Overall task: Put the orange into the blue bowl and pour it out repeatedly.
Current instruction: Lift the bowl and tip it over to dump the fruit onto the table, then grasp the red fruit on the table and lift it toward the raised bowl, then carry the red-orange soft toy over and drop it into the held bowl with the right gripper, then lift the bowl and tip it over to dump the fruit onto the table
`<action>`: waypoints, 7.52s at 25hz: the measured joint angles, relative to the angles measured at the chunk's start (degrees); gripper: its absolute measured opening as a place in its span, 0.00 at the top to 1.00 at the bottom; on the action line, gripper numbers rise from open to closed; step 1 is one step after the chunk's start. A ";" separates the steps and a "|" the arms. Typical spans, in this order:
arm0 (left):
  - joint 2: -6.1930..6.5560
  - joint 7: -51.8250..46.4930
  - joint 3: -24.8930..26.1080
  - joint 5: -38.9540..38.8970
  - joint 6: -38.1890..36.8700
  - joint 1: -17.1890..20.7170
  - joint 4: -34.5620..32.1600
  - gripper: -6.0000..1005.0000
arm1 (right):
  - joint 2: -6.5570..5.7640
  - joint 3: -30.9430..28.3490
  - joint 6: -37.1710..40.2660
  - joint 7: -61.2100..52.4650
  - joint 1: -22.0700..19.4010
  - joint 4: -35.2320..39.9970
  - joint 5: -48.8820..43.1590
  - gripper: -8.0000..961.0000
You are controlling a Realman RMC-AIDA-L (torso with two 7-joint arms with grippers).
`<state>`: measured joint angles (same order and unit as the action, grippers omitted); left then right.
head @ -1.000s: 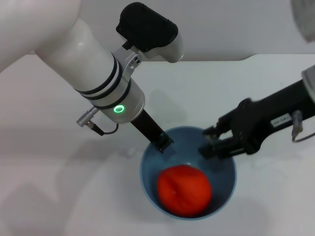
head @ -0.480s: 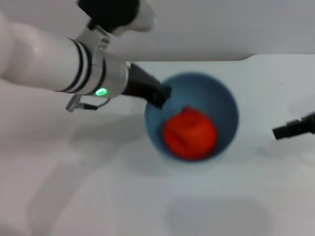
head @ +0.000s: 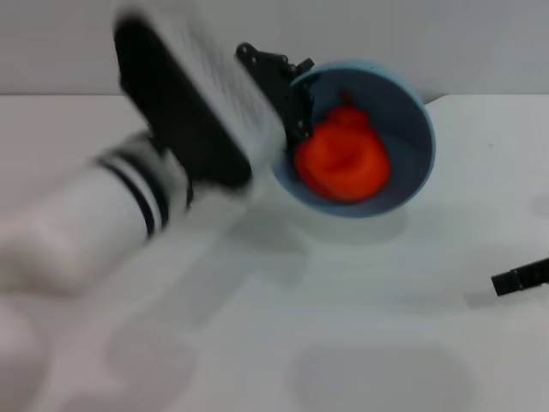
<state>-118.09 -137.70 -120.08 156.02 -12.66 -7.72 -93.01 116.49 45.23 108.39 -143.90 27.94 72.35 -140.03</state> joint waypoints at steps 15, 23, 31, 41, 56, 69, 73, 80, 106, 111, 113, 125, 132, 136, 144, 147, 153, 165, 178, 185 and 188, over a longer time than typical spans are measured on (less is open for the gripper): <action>-0.90 26.12 -16.97 2.83 55.66 -3.52 29.71 1.00 | 0.03 0.28 0.27 -0.53 -0.14 -1.39 -6.60 0.46; -0.48 25.79 -17.53 -13.52 55.03 -5.71 26.42 1.00 | 0.16 0.32 -0.05 -0.31 0.30 -1.44 -6.69 0.46; -0.14 18.14 4.23 -31.44 5.40 -7.05 8.07 1.00 | 0.57 0.35 -1.61 1.05 2.96 -2.39 -6.37 0.46; 0.15 -6.32 35.26 -35.67 -41.66 -14.93 7.96 1.00 | 1.84 6.73 -3.82 7.05 5.91 -3.55 -6.28 0.46; 0.33 -13.99 54.77 -24.13 -74.85 -15.99 11.32 1.00 | 2.27 28.37 -18.90 10.70 6.69 -2.02 2.92 0.46; 0.33 -15.30 55.21 -24.21 -75.63 -12.23 4.96 1.00 | 2.29 38.91 -26.76 22.89 8.15 -10.42 18.27 0.47; 0.33 -14.99 55.17 -24.10 -75.50 -12.53 5.01 1.00 | 2.32 41.37 -29.83 22.89 8.23 -12.72 17.78 0.48; 0.33 -14.87 55.13 -24.09 -75.30 -12.64 5.11 1.00 | 2.29 41.61 -32.42 22.85 9.12 -18.72 17.55 0.51; 0.42 -14.67 51.72 -23.51 -73.78 -14.22 8.27 0.99 | 1.94 27.10 -23.30 22.56 -0.60 -5.09 17.79 0.88; 0.47 -14.54 46.30 -22.39 -72.14 -19.03 16.14 0.99 | 2.05 16.61 -13.42 22.74 -4.43 6.93 17.72 0.91; 0.29 -15.04 43.06 -20.55 -71.76 -21.53 18.73 0.99 | 2.00 13.57 -9.64 22.72 -4.48 9.87 17.38 0.93; -0.71 -24.35 21.65 -16.97 -66.03 -32.73 22.20 0.99 | 1.97 12.52 0.32 15.14 -0.23 18.38 17.58 0.96; -0.96 -25.97 19.29 -17.49 -65.13 -35.01 22.50 0.99 | 2.29 21.16 -1.46 12.87 2.09 15.28 17.63 0.96; -0.91 -26.06 19.40 -17.88 -65.18 -35.21 22.00 0.99 | 2.24 24.48 -3.27 12.87 3.01 13.17 17.44 0.96; -0.40 -25.52 19.80 -17.67 -64.05 -34.38 20.59 0.99 | 2.14 19.72 -4.67 9.23 2.65 13.76 15.94 0.73; -0.04 -25.23 20.56 -15.86 -61.56 -32.27 18.47 0.99 | 2.02 15.43 -5.38 5.55 2.32 12.87 9.83 0.59; 0.05 -19.98 19.85 -10.82 -46.65 -20.40 7.12 0.99 | 1.86 10.86 -5.63 0.25 2.30 7.60 -4.88 0.51; -0.27 -5.46 1.17 9.00 -3.98 -0.50 -0.47 0.99 | 1.81 6.92 -6.23 0.01 0.81 3.33 -7.62 0.50; -0.77 20.94 -10.02 8.65 46.24 -1.90 22.66 0.99 | 1.57 2.49 -6.29 0.06 -0.70 0.84 -9.64 0.47; -0.90 32.74 -15.96 3.93 55.62 -5.48 30.64 0.99 | 1.46 1.82 -6.38 0.24 -0.57 0.77 -9.65 0.46; -0.91 34.11 -16.71 3.75 57.49 -6.64 32.75 0.99 | 1.46 1.80 -6.50 0.43 -0.14 0.71 -9.63 0.46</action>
<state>-119.00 -103.59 -136.79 159.77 44.83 -14.36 -60.26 117.95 47.03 101.89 -143.47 27.80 73.06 -149.66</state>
